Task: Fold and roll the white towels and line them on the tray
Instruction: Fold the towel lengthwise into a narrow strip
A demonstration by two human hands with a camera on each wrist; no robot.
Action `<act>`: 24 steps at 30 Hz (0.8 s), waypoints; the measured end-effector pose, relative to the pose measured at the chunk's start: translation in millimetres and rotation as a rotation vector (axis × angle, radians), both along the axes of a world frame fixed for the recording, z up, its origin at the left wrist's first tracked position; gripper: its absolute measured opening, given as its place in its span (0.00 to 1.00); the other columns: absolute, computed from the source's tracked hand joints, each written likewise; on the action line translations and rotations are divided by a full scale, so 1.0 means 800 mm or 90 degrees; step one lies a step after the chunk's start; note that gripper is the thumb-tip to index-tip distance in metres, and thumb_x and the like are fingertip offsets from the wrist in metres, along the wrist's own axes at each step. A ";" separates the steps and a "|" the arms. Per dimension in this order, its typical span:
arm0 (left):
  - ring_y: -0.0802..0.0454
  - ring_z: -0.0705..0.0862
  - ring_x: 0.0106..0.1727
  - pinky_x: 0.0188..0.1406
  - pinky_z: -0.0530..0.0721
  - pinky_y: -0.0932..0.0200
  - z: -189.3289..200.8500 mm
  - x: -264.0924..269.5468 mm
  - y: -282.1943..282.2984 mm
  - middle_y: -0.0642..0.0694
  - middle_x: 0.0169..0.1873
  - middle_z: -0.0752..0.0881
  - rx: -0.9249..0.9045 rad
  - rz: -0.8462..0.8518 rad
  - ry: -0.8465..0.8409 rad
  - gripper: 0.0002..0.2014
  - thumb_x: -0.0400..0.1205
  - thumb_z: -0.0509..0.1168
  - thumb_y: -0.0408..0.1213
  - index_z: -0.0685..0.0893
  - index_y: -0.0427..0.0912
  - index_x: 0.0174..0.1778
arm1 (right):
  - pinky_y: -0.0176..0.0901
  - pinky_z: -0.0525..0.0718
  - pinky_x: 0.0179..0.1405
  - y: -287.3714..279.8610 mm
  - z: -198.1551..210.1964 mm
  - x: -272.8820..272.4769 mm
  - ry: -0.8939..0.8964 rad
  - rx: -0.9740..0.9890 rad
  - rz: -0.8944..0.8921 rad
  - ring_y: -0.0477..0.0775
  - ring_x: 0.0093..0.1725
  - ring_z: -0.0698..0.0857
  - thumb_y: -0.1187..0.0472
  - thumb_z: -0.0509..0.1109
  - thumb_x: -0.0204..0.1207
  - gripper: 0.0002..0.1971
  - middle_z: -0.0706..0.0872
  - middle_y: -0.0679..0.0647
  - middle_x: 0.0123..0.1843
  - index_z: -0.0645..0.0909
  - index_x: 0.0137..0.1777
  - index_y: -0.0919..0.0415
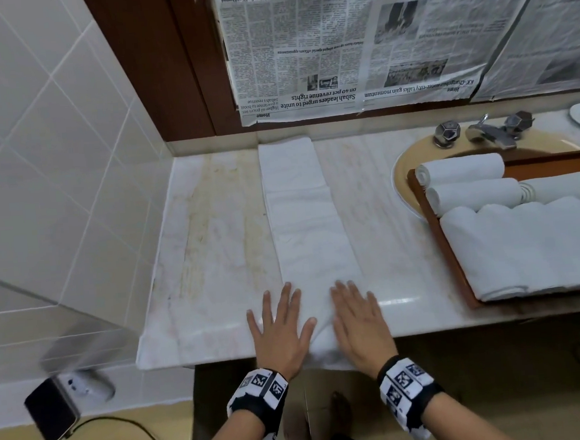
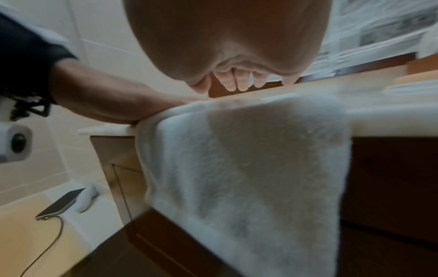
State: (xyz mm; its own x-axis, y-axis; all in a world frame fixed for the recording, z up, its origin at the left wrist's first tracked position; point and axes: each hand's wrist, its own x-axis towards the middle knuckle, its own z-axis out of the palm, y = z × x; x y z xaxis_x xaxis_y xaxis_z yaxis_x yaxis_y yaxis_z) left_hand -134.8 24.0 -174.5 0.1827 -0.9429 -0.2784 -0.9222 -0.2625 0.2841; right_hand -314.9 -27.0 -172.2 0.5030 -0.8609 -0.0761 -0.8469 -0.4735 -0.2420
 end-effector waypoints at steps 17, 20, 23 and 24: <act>0.51 0.27 0.85 0.77 0.28 0.29 0.005 -0.017 -0.006 0.69 0.80 0.26 0.023 0.009 -0.001 0.28 0.89 0.35 0.60 0.29 0.67 0.83 | 0.60 0.55 0.77 0.009 -0.019 0.014 0.004 0.025 0.078 0.55 0.84 0.63 0.45 0.48 0.88 0.29 0.60 0.54 0.86 0.62 0.85 0.57; 0.54 0.29 0.85 0.79 0.30 0.30 0.001 -0.014 -0.004 0.70 0.80 0.27 0.025 0.022 -0.008 0.28 0.89 0.34 0.61 0.31 0.67 0.83 | 0.60 0.56 0.77 -0.004 -0.029 0.003 0.048 0.018 0.061 0.55 0.84 0.62 0.42 0.44 0.88 0.30 0.59 0.53 0.87 0.61 0.85 0.56; 0.56 0.33 0.86 0.81 0.33 0.31 -0.002 -0.007 -0.001 0.68 0.81 0.29 0.023 0.036 -0.009 0.28 0.88 0.33 0.61 0.31 0.67 0.83 | 0.61 0.54 0.78 -0.019 -0.029 -0.028 0.065 0.018 -0.026 0.56 0.85 0.60 0.43 0.41 0.88 0.31 0.58 0.54 0.87 0.58 0.86 0.57; 0.56 0.33 0.86 0.81 0.33 0.31 -0.001 -0.007 -0.001 0.67 0.82 0.30 0.020 0.039 -0.005 0.28 0.88 0.34 0.61 0.32 0.67 0.83 | 0.62 0.54 0.78 -0.023 -0.027 -0.036 0.062 0.013 -0.056 0.57 0.84 0.61 0.45 0.42 0.88 0.31 0.58 0.55 0.87 0.58 0.86 0.59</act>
